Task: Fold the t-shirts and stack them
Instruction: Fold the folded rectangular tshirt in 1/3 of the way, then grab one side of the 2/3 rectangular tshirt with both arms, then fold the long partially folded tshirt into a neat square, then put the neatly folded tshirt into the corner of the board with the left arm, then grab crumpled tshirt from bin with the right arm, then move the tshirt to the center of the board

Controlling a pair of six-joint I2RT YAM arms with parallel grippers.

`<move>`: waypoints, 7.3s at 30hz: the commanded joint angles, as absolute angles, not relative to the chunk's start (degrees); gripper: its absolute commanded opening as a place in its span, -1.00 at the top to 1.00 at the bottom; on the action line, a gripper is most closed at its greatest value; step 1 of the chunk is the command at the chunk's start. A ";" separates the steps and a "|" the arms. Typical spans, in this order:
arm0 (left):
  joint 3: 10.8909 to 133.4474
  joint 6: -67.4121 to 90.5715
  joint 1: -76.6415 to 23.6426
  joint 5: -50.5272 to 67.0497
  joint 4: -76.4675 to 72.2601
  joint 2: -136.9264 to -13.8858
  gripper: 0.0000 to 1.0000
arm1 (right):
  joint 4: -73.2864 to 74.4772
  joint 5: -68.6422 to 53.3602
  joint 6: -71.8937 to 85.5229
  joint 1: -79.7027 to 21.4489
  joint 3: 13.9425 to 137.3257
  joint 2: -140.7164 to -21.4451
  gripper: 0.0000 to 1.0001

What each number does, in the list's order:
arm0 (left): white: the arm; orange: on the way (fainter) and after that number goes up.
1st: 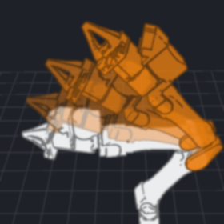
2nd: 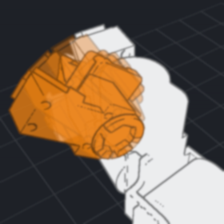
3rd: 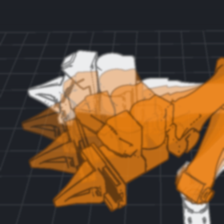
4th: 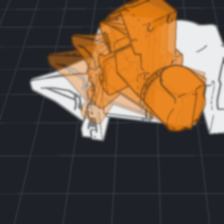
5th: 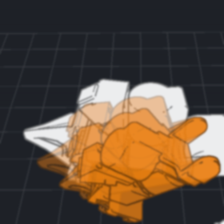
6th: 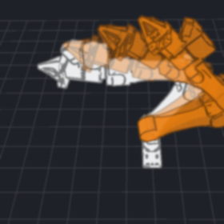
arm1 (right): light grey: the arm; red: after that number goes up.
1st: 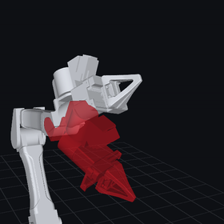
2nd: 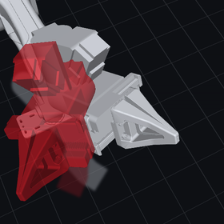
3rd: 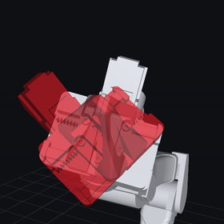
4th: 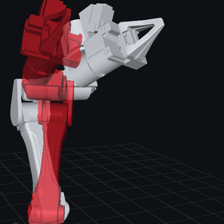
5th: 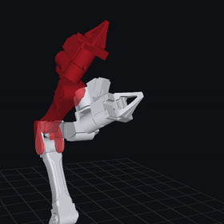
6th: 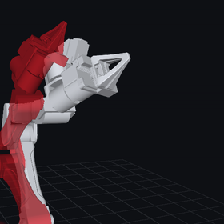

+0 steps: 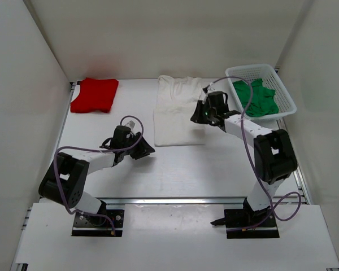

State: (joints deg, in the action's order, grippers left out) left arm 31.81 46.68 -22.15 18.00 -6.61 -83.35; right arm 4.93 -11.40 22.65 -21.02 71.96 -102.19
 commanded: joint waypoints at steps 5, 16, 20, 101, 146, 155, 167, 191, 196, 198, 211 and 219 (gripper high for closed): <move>38.05 49.22 -20.30 16.35 -9.58 -91.66 -0.06 | -5.61 -19.68 27.86 -13.64 48.62 -89.31 0.27; 42.80 49.75 -20.48 14.24 -10.02 -100.63 0.10 | -12.03 -26.79 30.41 -9.06 42.62 -95.35 0.12; 43.50 49.57 -21.09 13.63 -9.58 -101.95 0.21 | -12.56 -28.83 30.94 -9.23 42.98 -98.35 0.24; 77.34 41.66 -16.26 18.64 -4.57 -121.98 -0.23 | 7.31 -29.44 24.43 -8.62 70.52 -85.01 -0.28; 48.44 65.56 22.06 14.16 -20.04 -93.00 -0.97 | -8.35 -38.41 31.20 -11.60 32.52 -68.29 -0.31; 48.07 53.63 -2.57 6.25 -14.00 -79.46 -0.97 | 3.32 -21.03 24.45 -7.49 53.31 -72.50 1.00; 36.94 45.17 -37.08 10.80 -13.08 -79.45 -0.97 | 18.89 -0.72 12.23 9.23 80.31 -95.17 0.24; 32.96 39.73 -42.19 19.25 -13.19 -79.54 0.09 | 42.38 -6.14 13.88 14.76 128.07 -135.81 0.99; 33.57 41.39 -40.52 19.43 -13.27 -78.75 0.16 | 35.86 -9.92 14.42 15.21 122.79 -119.22 1.00; 34.28 41.48 -39.64 19.34 -12.66 -78.14 0.19 | 34.54 -10.98 14.68 15.12 122.34 -114.45 0.98; 35.16 44.73 -23.14 24.08 -8.35 -68.92 0.12 | 19.25 -17.13 13.09 -10.95 111.27 -78.58 1.00; 31.64 48.69 -5.03 29.44 -7.65 -63.55 0.03 | 9.45 -21.00 19.76 -18.55 91.10 -72.26 1.00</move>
State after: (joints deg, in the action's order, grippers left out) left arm 32.82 46.96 -9.23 26.15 -8.80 -66.13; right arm 15.40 -19.11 15.49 -19.05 100.79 -71.77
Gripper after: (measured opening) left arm 0.482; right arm 0.045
